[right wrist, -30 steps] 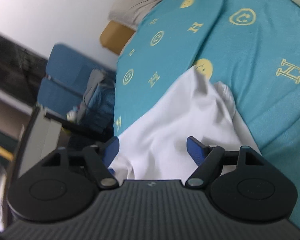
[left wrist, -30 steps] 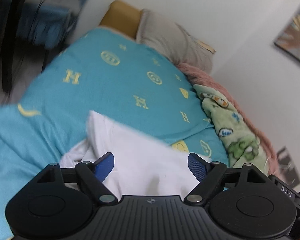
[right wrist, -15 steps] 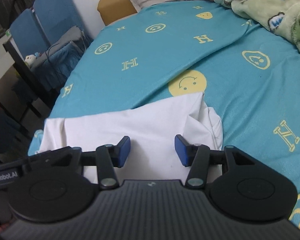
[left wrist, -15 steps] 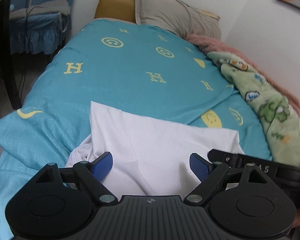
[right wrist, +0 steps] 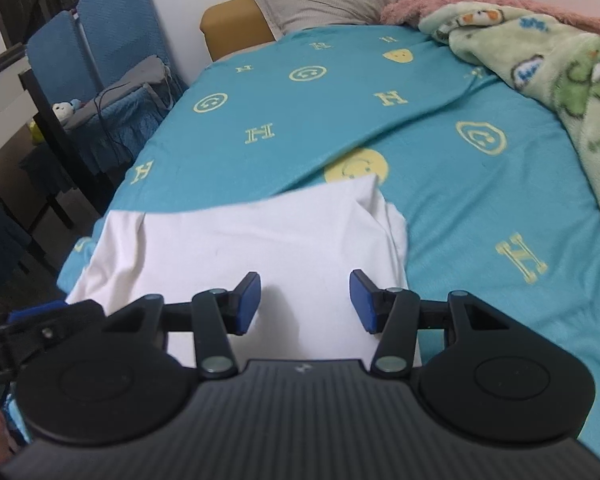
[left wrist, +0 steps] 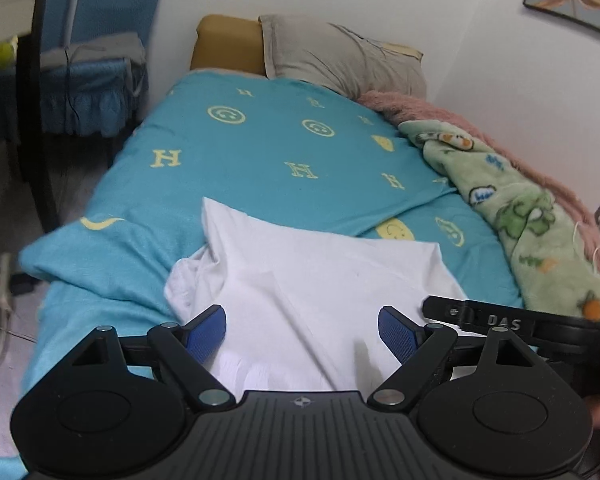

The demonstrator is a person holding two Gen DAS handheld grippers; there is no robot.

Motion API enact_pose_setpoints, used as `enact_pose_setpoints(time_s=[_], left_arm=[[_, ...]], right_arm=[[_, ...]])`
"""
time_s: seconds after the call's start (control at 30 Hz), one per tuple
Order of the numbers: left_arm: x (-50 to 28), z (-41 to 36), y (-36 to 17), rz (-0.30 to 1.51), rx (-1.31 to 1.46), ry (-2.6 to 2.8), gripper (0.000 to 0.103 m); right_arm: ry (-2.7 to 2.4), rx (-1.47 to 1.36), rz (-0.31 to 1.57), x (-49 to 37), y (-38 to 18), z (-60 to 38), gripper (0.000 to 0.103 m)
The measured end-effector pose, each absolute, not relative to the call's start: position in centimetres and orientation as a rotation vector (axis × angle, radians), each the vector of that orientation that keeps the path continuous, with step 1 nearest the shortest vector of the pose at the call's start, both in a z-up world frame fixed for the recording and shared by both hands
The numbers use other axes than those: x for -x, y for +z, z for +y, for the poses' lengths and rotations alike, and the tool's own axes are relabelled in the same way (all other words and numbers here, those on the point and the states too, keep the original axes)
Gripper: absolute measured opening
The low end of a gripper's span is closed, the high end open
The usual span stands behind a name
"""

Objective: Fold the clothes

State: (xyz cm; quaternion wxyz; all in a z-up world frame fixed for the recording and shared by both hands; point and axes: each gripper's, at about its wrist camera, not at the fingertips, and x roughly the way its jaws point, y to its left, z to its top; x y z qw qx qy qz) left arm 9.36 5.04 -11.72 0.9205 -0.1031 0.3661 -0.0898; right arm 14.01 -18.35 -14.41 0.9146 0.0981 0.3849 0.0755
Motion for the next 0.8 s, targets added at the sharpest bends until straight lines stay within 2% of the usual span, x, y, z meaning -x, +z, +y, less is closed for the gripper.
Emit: enact_pose_setpoints(time_s=[0.37, 0.43, 0.47, 0.63, 0.8], left_arm=[[-8.7, 6.0, -13.5, 0.872, 0.209, -0.095, 0.084], [-8.7, 5.9, -13.5, 0.871, 0.207, -0.096, 0.084], [-8.7, 5.9, -13.6, 0.872, 0.206, -0.095, 0.084], [-8.8, 5.5, -13.9, 0.882, 0.208, -0.096, 0.084], [-9.1, 5.5, -14.1, 0.894, 0.224, -0.1, 0.084]], right_arm=[[0.16, -0.272, 0.77, -8.2, -11.6, -18.7, 0.054], [0.178, -0.341, 0.786, -7.4, -11.6, -19.2, 0.076], [0.182, -0.373, 0.796, -7.1, -11.6, -19.5, 0.081], [0.186, -0.531, 0.878, -6.6, -12.7, -20.5, 0.08], [0.195, -0.876, 0.995, -7.2, -16.3, -22.5, 0.08]])
